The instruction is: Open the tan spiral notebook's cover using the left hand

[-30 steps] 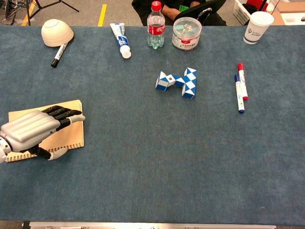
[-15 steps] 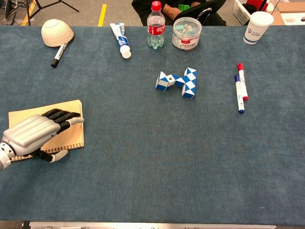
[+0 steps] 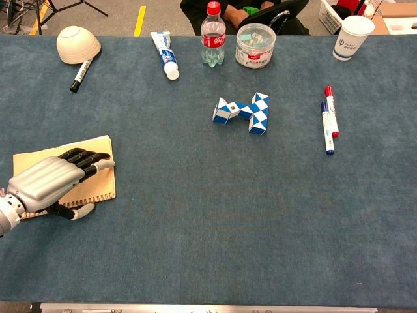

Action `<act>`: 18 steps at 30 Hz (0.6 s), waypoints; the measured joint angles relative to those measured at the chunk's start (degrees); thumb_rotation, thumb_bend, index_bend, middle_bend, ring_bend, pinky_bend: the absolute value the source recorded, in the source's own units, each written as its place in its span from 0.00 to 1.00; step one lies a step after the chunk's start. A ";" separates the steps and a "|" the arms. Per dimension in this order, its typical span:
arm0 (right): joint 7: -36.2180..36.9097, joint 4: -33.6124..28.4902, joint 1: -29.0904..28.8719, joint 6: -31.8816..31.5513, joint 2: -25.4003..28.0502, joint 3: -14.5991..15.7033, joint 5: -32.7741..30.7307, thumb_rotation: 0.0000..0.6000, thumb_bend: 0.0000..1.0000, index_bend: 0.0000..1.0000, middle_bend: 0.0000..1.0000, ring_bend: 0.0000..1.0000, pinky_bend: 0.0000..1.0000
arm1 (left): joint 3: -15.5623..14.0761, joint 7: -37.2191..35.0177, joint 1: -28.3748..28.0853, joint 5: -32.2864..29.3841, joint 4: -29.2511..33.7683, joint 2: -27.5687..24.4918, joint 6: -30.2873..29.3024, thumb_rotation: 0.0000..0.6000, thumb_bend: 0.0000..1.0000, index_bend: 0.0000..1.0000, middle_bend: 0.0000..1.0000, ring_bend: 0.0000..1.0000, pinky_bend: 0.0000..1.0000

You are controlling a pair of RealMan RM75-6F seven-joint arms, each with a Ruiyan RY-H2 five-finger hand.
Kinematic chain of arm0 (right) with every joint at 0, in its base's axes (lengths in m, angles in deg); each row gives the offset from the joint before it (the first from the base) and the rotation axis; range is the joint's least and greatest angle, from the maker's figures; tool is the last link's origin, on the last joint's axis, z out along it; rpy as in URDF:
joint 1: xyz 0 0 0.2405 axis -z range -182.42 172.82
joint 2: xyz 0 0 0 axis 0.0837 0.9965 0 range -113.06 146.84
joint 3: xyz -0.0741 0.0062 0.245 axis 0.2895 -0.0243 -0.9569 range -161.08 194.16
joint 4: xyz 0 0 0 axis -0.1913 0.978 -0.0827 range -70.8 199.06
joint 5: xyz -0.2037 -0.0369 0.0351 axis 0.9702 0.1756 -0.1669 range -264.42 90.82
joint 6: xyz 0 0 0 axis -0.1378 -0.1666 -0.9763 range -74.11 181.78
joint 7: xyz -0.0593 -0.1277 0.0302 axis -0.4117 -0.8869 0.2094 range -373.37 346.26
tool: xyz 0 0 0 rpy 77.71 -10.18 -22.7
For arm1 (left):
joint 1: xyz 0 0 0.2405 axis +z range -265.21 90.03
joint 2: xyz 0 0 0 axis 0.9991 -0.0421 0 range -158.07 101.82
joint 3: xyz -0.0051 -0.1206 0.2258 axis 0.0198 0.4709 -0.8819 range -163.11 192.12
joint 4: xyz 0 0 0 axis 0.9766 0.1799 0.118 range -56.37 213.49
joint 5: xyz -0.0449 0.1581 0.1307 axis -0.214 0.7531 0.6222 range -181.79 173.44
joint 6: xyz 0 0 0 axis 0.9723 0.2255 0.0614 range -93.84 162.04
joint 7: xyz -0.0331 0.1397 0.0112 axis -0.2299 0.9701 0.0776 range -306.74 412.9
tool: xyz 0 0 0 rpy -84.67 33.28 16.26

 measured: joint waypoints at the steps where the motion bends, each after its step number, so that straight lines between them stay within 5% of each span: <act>1: 0.03 0.02 0.00 -0.01 0.00 -0.01 -0.01 1.00 0.39 0.34 0.28 0.21 0.31 | 0.22 0.27 -0.11 -0.19 -0.14 0.09 0.06 0.61 0.34 0.00 0.00 0.00 0.03; 11: 0.22 0.13 0.36 -0.34 0.15 0.01 -0.15 1.00 0.40 0.34 0.28 0.21 0.31 | 3.85 4.03 -2.26 -4.13 -1.39 1.14 1.60 0.62 0.34 0.00 0.00 0.00 0.03; 18: 0.33 0.14 0.44 -0.47 0.22 -0.07 -0.14 1.00 0.40 0.34 0.28 0.21 0.31 | 7.56 5.42 -3.75 -8.89 -2.41 2.87 2.09 0.80 0.34 0.00 0.00 0.00 0.03</act>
